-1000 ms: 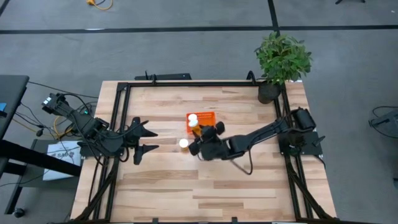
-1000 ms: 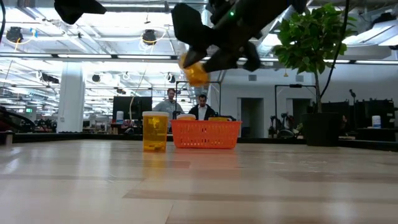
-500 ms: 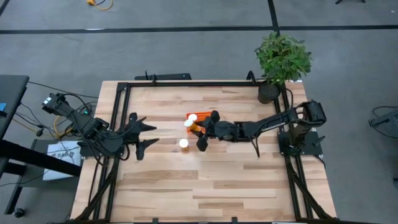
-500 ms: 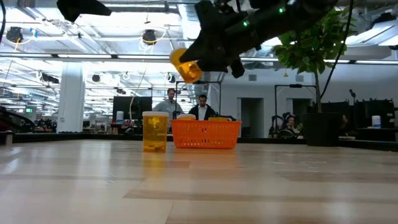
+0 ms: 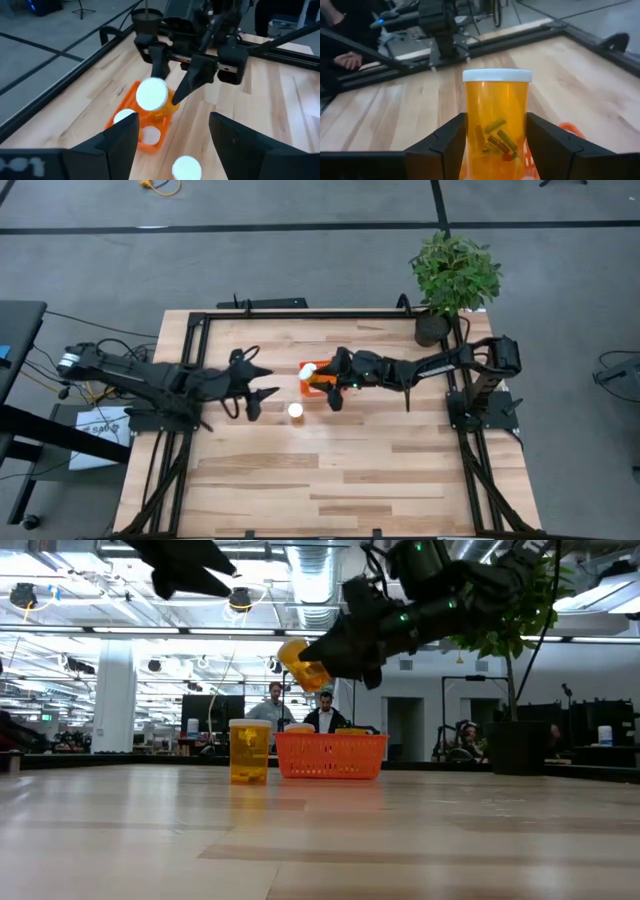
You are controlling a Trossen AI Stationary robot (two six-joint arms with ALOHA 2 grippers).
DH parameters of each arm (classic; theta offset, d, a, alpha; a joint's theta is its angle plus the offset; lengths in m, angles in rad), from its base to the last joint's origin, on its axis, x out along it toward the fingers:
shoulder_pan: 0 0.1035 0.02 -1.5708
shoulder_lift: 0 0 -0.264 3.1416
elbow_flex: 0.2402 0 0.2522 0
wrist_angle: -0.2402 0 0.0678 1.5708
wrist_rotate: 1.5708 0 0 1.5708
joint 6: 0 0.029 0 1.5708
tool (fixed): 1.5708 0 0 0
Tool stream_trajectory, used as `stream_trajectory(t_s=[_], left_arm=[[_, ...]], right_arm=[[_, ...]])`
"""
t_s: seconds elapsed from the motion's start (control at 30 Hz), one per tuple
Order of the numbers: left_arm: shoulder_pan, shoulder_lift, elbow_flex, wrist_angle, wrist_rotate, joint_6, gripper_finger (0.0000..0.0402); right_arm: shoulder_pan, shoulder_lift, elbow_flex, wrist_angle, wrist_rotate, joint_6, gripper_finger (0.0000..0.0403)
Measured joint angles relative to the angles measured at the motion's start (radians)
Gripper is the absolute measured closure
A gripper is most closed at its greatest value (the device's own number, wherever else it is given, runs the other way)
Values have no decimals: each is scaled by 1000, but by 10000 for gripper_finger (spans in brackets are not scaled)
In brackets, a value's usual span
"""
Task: Pick and place pill bottles into a basket
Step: Put the orange pill bottle into the orange bin
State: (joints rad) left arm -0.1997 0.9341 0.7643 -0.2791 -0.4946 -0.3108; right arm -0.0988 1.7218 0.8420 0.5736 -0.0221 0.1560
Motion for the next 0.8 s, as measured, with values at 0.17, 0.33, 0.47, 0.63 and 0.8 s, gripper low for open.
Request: stream_trajectory(t_s=[0.17,0.33,0.47,0.63,0.8], left_arm=[[71,48,0,64,103,32,170],[120,50,0,119,169,42,170],[145,50,0,140,170,42,170],[152,50,0,147,169,67,170],[152,50,0,180,165,93,170]], right_arm=[[-50,0,-24,24,-126,-39,217],[-104,0,-31,19,-225,-81,214],[-165,0,-31,18,-307,-88,215],[-245,0,-30,18,-414,-83,217],[-312,0,-30,17,-503,17,213]])
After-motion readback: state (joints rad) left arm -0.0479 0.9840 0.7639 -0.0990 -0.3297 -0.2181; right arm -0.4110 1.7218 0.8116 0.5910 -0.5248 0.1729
